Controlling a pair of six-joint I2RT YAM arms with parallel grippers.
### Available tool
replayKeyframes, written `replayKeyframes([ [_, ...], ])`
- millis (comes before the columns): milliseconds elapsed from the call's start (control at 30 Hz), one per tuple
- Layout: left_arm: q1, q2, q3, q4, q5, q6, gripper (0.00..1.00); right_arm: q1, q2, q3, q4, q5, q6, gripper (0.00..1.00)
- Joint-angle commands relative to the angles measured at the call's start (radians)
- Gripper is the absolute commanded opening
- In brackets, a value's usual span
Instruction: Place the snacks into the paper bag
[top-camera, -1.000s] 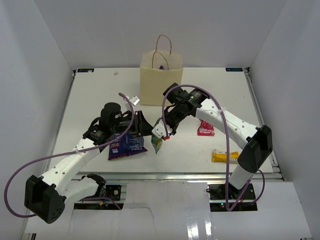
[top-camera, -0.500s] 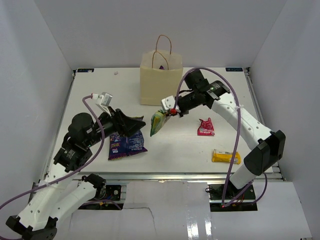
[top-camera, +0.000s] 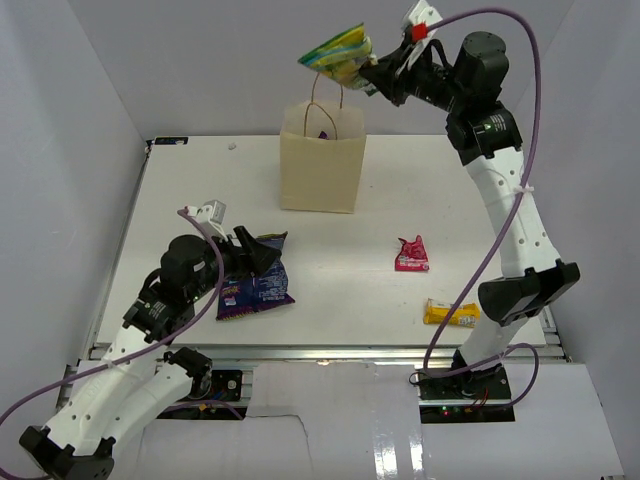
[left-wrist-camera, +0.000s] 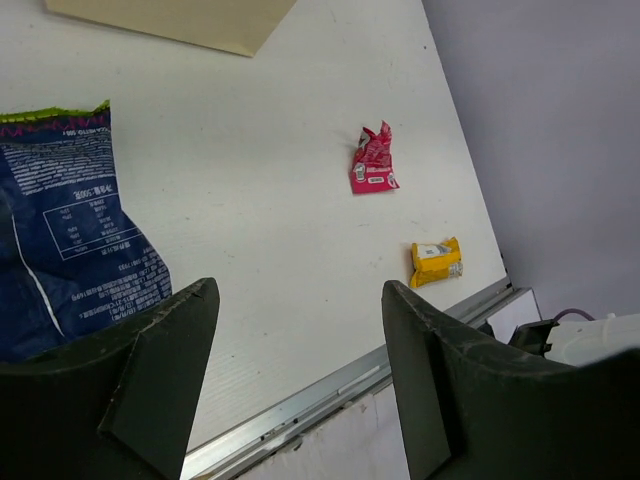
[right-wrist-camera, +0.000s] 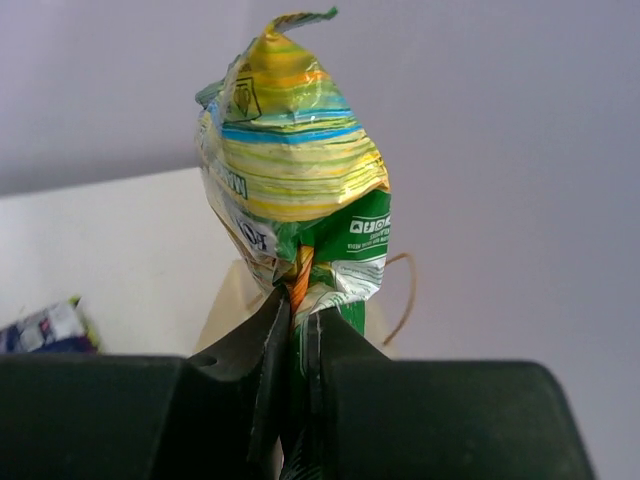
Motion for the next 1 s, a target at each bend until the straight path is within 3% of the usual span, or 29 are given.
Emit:
replayKeyframes([
  [0, -0.004, -0.033, -0.017, 0.008, -0.057, -0.015, 0.77, -0.012, 0.084, 0.117, 0.227, 0.197, 0.281, 0.08],
  [133, -0.004, -0.062, -0.047, 0.011, -0.074, -0.035, 0.77, -0.010, 0.151, 0.114, 0.361, 0.335, 0.321, 0.08],
  [400, -0.004, -0.094, -0.078, 0.005, -0.090, -0.057, 0.78, -0.009, 0.280, 0.062, 0.409, 0.246, 0.295, 0.08],
  [733, -0.004, -0.079, -0.110, 0.033, -0.086, -0.072, 0.78, -0.004, 0.201, -0.228, 0.372, 0.139, 0.199, 0.08],
  [767, -0.004, -0.073, -0.109, 0.036, -0.080, -0.067, 0.78, -0.004, 0.199, -0.240, 0.366, 0.137, 0.194, 0.11],
  [900, -0.004, -0.047, -0.103, 0.036, -0.066, -0.063, 0.78, -0.004, 0.196, -0.245, 0.330, 0.134, 0.175, 0.42],
  [967, -0.004, -0.051, -0.104, 0.039, -0.063, -0.064, 0.78, -0.006, 0.182, -0.244, 0.318, 0.125, 0.172, 0.51],
])
